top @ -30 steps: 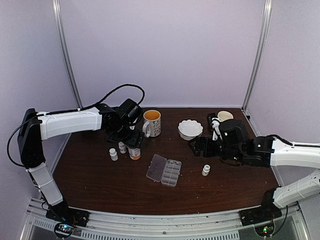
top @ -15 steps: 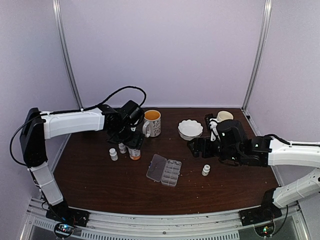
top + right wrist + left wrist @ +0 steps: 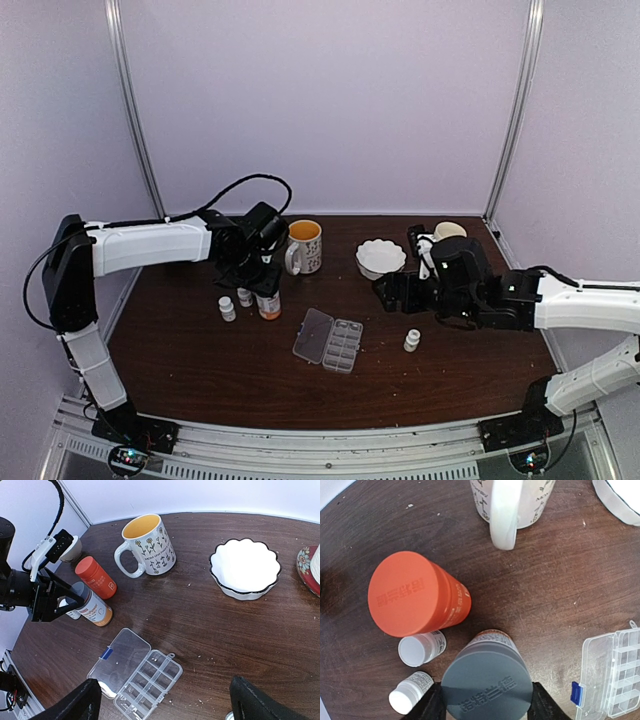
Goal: Sort the pills into containers
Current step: Pick up the lid of the pill bottle from the center of the board.
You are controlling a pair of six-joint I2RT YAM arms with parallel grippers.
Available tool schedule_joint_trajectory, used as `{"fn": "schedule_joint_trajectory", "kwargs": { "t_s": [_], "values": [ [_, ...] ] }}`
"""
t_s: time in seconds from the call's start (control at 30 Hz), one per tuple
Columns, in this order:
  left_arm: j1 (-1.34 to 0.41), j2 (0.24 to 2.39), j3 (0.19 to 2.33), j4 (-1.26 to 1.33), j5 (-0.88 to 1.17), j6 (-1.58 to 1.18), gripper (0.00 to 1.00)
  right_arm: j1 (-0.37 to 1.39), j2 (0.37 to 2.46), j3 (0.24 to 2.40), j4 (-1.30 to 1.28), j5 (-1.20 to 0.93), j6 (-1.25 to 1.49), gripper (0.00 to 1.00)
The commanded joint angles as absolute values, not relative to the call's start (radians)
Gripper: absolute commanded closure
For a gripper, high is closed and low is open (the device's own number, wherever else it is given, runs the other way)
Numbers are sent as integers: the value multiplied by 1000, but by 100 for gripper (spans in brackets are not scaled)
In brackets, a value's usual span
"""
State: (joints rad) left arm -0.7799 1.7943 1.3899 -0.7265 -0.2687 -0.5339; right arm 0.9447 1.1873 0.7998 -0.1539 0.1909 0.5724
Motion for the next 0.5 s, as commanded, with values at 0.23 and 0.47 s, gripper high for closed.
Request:
{"fn": "schedule_joint_trajectory", "kwargs": {
  "t_s": [0.23, 0.47],
  "values": [
    [-773, 1679, 1425, -740, -174, -499, 63, 947, 1211, 833, -125, 172, 563, 7],
    [-772, 1530, 1485, -779, 11, -443, 64, 946, 1202, 812, -12, 56, 581, 7]
  ]
}}
